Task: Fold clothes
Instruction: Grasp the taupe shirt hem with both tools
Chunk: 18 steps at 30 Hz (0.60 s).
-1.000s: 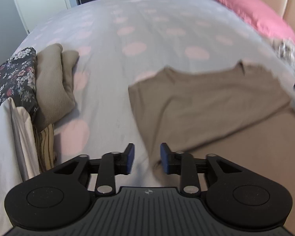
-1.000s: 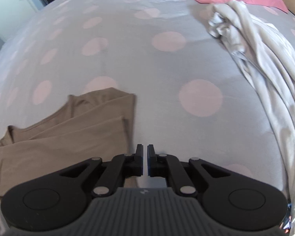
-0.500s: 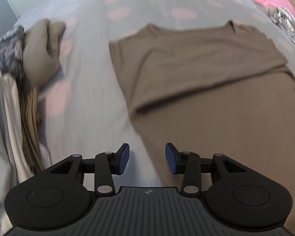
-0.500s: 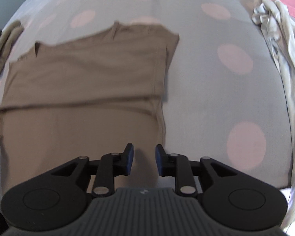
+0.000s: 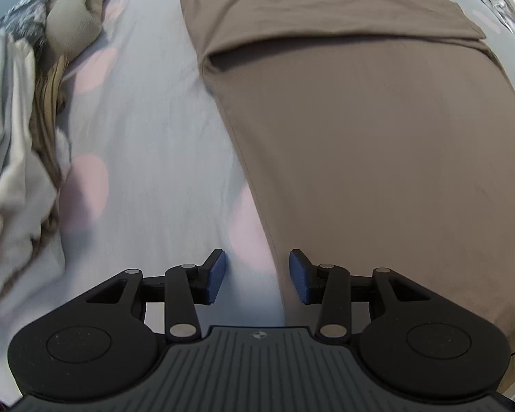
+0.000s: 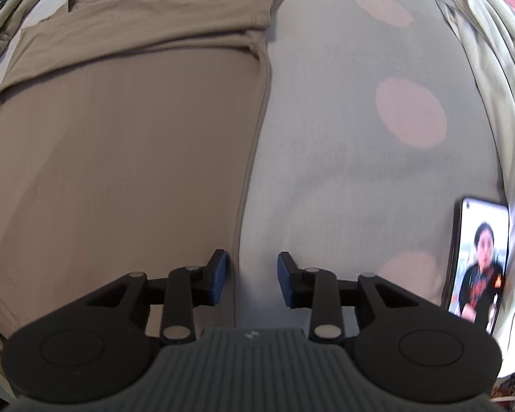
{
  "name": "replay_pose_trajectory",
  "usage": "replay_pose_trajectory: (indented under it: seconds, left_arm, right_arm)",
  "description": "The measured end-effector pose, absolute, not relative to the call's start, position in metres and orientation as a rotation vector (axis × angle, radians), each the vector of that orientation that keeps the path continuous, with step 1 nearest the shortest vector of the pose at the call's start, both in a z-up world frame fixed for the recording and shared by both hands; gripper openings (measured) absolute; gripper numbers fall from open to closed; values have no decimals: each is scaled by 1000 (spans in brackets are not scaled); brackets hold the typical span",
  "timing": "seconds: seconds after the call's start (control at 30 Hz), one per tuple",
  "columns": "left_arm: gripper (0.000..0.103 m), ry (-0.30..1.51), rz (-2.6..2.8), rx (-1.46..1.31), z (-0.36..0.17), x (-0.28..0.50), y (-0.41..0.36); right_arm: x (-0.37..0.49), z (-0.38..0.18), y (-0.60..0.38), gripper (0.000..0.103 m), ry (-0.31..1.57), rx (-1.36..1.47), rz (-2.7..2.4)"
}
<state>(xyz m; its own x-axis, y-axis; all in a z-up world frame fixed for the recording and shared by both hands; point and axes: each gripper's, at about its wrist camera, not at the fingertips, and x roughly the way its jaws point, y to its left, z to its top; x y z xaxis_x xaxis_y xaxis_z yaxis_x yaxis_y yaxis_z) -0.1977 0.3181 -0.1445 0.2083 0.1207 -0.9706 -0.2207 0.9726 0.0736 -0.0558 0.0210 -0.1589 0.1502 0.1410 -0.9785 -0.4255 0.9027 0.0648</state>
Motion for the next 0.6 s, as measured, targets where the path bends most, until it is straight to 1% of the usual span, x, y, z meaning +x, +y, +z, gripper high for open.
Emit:
replay_pose_trajectory:
  seconds: [0.17,0.47,0.6]
  left_arm:
    - [39,1392,247,-48,-147,-214,299]
    - [39,1422,304,-80,-147,-240,281]
    - [35,1434,330,-95,-147,-251,273]
  right_arm:
    - [-91,-163,26,37,1359,-275,366]
    - [-146,-165,36,37,1339,-325,342]
    - [-155,-166,35,36,1347,-325,354]
